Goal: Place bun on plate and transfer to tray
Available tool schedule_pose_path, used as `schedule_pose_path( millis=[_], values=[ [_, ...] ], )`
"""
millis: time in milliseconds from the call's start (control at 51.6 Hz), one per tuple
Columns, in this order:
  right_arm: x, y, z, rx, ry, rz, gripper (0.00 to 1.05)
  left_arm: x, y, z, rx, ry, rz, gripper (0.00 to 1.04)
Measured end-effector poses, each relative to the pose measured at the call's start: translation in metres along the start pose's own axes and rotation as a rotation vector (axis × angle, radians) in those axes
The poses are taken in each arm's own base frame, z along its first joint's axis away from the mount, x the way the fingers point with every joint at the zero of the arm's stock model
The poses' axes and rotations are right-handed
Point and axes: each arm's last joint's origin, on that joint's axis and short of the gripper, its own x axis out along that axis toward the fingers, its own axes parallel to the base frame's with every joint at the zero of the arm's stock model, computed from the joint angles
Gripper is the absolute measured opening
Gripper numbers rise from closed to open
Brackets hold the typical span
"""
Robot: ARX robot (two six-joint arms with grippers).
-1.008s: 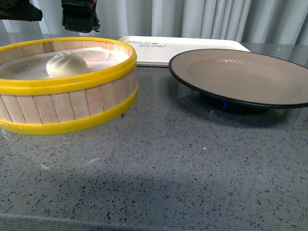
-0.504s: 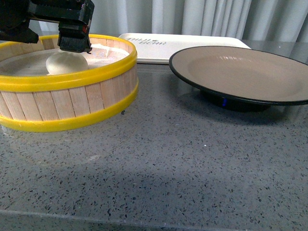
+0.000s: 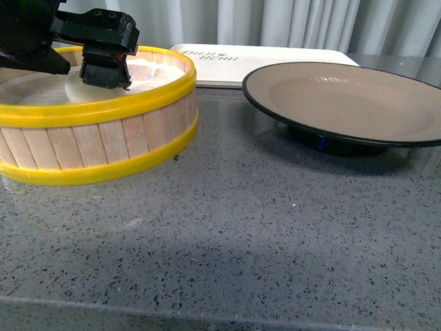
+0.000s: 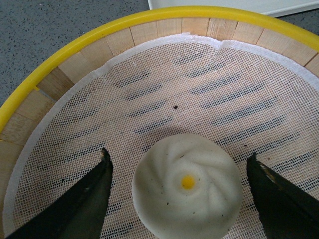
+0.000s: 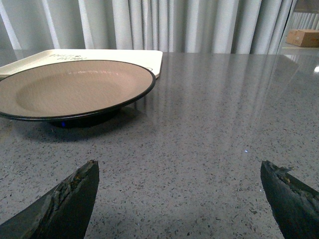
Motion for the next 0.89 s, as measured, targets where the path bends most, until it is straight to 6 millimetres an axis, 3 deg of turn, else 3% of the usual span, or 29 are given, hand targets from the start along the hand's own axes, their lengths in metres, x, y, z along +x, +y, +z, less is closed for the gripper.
schedule_pose_path(
  millis=[136, 465, 717, 775, 892],
  values=[
    [0.0, 0.0, 0.0, 0.0, 0.0, 0.0, 0.96, 0.0, 0.0, 0.0, 0.002, 0.001, 0.001, 0.61],
    [0.0, 0.0, 0.0, 0.0, 0.0, 0.0, 0.96, -0.004, -0.002, 0.01, 0.009, -0.019, -0.009, 0.04],
    [0.0, 0.0, 0.0, 0.0, 0.0, 0.0, 0.96, -0.023, -0.018, 0.04, 0.034, -0.095, -0.051, 0.04],
    [0.0, 0.0, 0.0, 0.0, 0.0, 0.0, 0.96, -0.03, -0.028, 0.05, 0.047, -0.126, -0.074, 0.04],
    [0.0, 0.0, 0.0, 0.0, 0.0, 0.0, 0.96, -0.05, -0.066, 0.075, 0.096, -0.208, -0.156, 0.04]
  ],
)
